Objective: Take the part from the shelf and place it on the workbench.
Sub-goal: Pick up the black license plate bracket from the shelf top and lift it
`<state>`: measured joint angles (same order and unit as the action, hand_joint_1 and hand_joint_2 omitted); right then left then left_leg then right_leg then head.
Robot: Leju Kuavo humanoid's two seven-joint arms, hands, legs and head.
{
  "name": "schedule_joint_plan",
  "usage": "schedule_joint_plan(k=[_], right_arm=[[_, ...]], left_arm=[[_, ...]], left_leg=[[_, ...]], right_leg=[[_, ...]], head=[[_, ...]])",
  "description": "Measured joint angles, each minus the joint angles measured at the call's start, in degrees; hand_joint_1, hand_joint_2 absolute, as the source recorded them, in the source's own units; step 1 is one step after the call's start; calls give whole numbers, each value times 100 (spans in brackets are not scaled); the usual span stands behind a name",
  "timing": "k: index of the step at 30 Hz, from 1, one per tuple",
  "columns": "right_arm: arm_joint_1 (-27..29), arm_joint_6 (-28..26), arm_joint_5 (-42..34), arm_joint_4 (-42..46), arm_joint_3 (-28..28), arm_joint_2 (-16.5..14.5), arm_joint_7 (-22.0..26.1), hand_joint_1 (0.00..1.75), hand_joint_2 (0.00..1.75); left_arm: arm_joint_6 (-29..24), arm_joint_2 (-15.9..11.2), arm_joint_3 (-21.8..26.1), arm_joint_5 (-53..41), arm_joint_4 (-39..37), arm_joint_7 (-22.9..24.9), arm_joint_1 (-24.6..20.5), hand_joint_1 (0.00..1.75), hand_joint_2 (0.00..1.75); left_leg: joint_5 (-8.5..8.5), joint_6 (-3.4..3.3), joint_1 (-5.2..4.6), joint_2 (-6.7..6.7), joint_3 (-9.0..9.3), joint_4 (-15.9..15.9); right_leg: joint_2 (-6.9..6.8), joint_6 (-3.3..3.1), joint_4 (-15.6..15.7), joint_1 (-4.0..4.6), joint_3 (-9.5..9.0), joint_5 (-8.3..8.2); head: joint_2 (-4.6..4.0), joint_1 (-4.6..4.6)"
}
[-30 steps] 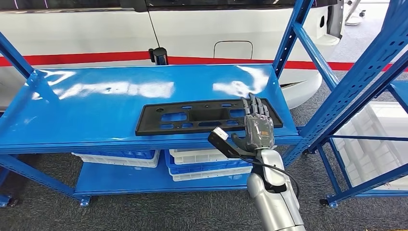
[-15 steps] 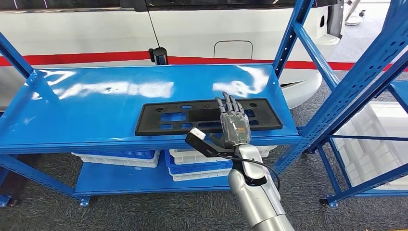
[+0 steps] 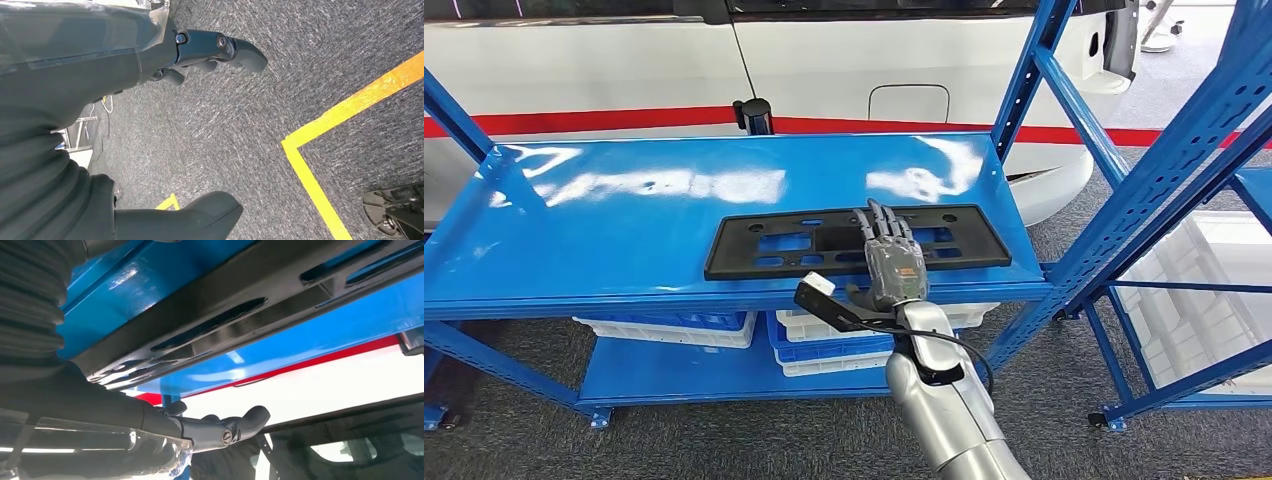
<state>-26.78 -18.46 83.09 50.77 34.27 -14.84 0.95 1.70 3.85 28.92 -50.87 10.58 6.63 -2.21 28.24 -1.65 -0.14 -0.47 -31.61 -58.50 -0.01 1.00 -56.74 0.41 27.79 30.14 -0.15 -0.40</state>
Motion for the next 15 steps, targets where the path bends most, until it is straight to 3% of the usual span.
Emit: schedule_joint_plan(k=[3, 15], right_arm=[[-71, -85, -58, -175, 11, -18, -10, 175, 175], [-348, -368, -443, -840, -80, -37, 48, 175, 175]], left_arm=[[0, 6, 16, 3, 0, -1, 0, 0, 175], [-9, 40, 151, 12, -1, 17, 1, 0, 175]], left_leg=[[0, 0, 0, -1, 0, 0], [0, 0, 0, 1, 2, 0]], right_leg=[[0, 0, 0, 0, 0, 0], [0, 0, 0, 0, 0, 0]], head=[[0, 0], [0, -1]])
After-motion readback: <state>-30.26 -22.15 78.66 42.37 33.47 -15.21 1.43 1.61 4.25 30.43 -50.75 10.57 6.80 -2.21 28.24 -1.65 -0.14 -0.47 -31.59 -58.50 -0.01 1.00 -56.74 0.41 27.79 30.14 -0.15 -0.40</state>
